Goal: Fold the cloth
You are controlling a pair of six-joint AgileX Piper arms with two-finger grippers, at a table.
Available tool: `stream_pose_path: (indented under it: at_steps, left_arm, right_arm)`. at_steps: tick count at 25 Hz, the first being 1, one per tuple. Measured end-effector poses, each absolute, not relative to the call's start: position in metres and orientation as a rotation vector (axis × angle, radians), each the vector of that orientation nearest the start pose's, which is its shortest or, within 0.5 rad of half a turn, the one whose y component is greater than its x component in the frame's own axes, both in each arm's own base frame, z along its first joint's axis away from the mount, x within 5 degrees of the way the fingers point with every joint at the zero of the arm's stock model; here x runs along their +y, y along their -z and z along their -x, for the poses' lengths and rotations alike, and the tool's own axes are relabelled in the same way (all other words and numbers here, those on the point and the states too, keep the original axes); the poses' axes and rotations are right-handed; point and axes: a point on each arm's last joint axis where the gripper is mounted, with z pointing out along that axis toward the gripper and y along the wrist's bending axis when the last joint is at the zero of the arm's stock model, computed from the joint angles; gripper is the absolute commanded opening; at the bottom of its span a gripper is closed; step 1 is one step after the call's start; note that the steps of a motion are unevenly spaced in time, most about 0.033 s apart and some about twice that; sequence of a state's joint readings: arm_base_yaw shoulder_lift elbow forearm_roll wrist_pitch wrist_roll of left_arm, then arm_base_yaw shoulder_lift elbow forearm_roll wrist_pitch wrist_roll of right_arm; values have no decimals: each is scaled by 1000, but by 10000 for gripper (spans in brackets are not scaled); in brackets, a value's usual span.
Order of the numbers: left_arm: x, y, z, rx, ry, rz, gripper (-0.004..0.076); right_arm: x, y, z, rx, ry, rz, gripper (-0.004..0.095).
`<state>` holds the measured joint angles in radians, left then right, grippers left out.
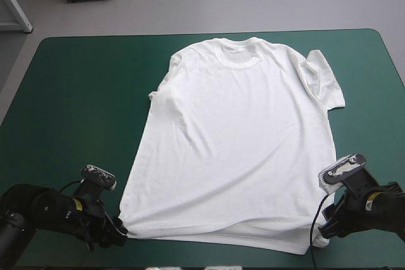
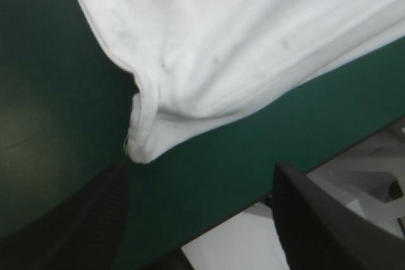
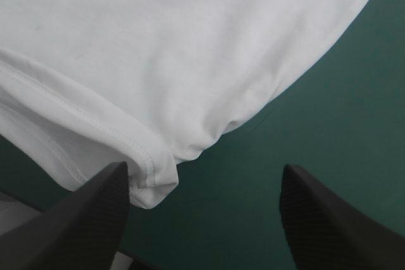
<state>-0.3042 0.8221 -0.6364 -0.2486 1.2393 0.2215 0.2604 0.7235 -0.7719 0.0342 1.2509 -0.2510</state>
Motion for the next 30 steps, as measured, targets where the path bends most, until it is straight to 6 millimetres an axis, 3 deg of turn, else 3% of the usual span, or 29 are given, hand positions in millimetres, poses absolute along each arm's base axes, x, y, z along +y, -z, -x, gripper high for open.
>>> stream_pose_path:
  at_steps: [6,11,15,22,30]
  left_arm:
    - [-50,-227,-103,2856,277,-737,473]
    - [-53,-212,-117,2931,255,-757,461]
    - [-56,-210,-124,2918,260,-741,342]
    - [-61,-204,-136,2909,290,-702,-8]
    - [-67,-200,-146,2940,328,-748,-9]
  right_arm:
    - [24,-295,-95,2645,29,737,577]
    - [25,-292,-101,2645,41,750,577]
    - [26,-290,-107,2643,47,774,577]
    - [26,-283,-118,2678,109,865,577]
    - [30,-275,-126,2746,83,907,577]
